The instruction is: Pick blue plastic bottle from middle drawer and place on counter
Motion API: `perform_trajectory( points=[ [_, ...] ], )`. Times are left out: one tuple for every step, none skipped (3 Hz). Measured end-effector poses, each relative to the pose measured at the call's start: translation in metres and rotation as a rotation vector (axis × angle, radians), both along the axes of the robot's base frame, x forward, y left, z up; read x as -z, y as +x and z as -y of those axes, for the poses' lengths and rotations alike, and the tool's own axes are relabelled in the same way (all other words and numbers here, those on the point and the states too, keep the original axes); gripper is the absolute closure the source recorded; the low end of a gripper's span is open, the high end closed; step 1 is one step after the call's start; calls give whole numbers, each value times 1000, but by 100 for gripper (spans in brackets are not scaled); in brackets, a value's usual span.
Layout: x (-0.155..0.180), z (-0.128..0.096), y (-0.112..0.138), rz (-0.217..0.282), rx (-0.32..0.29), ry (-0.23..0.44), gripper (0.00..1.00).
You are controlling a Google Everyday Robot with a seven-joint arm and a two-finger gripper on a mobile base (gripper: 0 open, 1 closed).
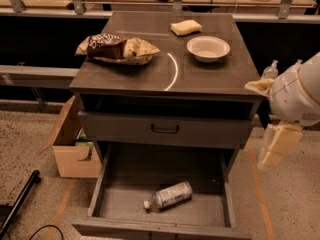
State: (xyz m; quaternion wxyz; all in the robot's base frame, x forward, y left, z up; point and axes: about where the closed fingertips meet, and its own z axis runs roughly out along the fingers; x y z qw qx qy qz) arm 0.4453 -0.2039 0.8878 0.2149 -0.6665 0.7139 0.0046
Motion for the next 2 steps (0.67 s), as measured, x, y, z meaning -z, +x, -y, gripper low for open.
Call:
perform_trajectory(
  points=[
    [53, -18, 3, 49, -138, 24, 0],
    [99, -31, 3, 66, -280, 35, 0]
  ],
)
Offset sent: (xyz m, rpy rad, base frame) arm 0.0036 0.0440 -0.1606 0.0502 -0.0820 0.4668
